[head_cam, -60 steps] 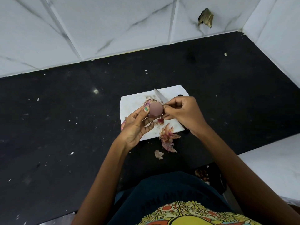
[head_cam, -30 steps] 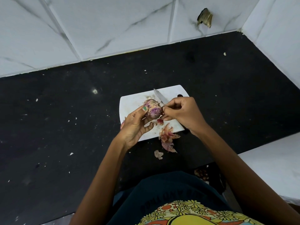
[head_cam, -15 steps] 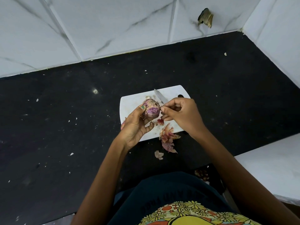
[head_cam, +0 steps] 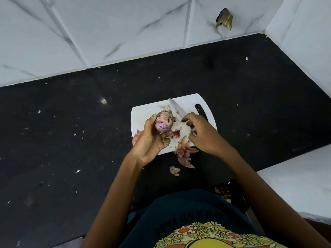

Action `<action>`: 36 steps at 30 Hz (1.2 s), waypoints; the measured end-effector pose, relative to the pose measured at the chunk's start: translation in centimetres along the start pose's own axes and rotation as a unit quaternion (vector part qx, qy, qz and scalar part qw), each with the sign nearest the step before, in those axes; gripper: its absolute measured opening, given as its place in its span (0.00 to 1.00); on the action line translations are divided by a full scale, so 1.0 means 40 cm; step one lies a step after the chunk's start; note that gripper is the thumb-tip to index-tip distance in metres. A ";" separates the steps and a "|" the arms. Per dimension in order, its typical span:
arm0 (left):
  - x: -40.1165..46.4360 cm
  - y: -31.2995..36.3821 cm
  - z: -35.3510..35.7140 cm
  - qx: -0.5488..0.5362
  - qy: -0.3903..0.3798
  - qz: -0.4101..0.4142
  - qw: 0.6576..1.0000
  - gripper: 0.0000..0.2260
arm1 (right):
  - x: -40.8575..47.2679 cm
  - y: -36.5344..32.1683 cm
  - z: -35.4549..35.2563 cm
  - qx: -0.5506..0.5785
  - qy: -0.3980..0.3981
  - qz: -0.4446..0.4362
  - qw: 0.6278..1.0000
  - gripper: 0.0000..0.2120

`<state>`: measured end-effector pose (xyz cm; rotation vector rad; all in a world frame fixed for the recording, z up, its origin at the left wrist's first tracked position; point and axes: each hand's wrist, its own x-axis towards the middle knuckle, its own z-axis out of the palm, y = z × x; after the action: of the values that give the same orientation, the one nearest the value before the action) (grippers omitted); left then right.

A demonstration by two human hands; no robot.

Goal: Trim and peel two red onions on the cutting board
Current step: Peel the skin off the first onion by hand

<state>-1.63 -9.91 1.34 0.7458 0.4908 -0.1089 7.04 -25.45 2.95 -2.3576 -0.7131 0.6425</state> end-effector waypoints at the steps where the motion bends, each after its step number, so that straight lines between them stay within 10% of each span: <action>1: -0.001 0.000 0.003 0.010 0.000 0.001 1.000 0.20 | 0.000 -0.007 -0.006 0.037 0.005 0.000 0.999 0.12; 7: -0.008 0.002 0.013 0.050 0.004 0.018 0.999 0.16 | -0.003 -0.076 -0.013 0.231 0.061 -0.004 0.971 0.12; 36: -0.008 -0.009 0.029 0.042 0.037 0.010 0.998 0.21 | 0.010 -0.074 0.009 0.269 0.091 -0.032 0.958 0.13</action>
<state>-1.55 -10.96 2.00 0.8398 0.5514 -0.0850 6.14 -23.03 4.52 -1.8524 -0.4577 0.5033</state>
